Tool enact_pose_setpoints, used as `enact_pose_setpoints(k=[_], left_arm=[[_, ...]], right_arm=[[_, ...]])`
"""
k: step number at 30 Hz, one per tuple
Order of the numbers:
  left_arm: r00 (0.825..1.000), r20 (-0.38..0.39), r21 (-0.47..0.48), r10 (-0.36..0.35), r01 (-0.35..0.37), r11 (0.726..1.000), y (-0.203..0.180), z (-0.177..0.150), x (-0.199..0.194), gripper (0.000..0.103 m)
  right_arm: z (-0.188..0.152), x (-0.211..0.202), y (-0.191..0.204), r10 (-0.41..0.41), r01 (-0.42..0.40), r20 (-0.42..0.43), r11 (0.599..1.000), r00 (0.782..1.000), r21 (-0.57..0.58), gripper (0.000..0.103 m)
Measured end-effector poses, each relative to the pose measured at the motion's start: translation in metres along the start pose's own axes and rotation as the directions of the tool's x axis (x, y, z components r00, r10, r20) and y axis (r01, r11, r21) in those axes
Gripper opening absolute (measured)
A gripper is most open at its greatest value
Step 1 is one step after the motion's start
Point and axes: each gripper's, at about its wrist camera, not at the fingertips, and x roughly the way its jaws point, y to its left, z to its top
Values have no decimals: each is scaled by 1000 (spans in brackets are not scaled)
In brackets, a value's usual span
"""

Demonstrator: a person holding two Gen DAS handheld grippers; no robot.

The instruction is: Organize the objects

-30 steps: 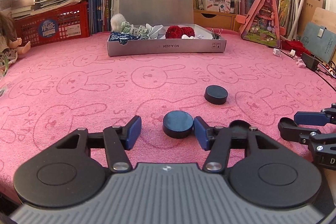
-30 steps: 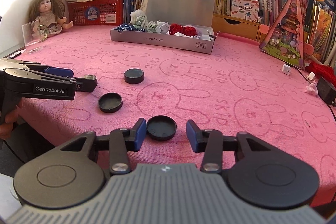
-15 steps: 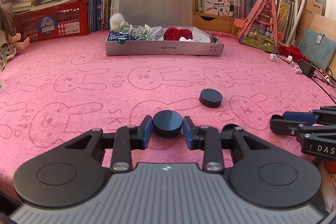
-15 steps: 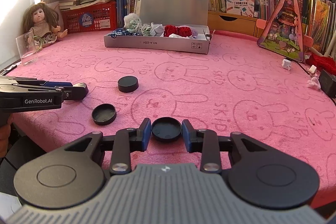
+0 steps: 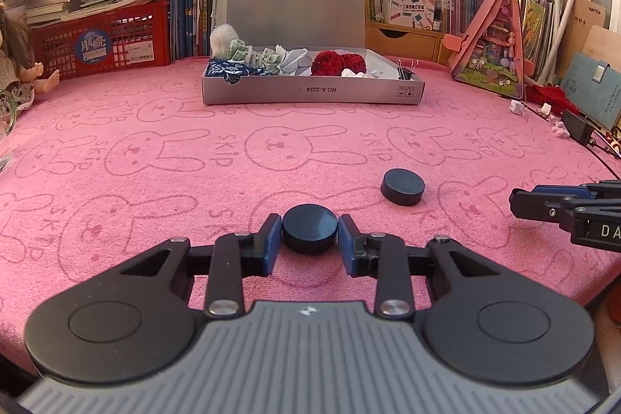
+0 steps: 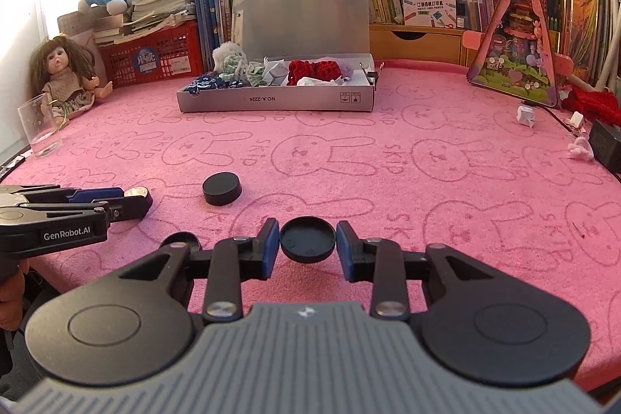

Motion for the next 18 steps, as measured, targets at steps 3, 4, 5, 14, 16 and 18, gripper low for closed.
enact_pose_setpoints(k=[3, 4, 5, 14, 16, 18], left_arm=[[1000, 8, -4, 1, -1, 1000, 1, 3, 1, 37], [1000, 12, -4, 4, -4, 1000, 1, 5, 1, 37], [1000, 14, -4, 7, -7, 1000, 1, 7, 2, 37], [997, 14, -10, 70, -70, 998, 13, 43, 23, 37], [997, 31, -6, 76, -76, 997, 16, 56, 27, 37], [996, 39, -15, 79, -78, 997, 20, 68, 31, 37]], right_arm=[[4, 3, -2, 0, 0, 0, 1000, 1000, 13, 37], [6, 4, -2, -1, 1, 0, 1000, 1000, 16, 37], [8, 6, -3, -2, 2, 0, 1000, 1000, 21, 37], [44, 21, -13, -23, 21, 22, 997, 999, 68, 37], [56, 26, -18, -19, 17, 24, 996, 1000, 90, 37], [68, 33, -23, -11, 8, 20, 993, 1000, 119, 37]])
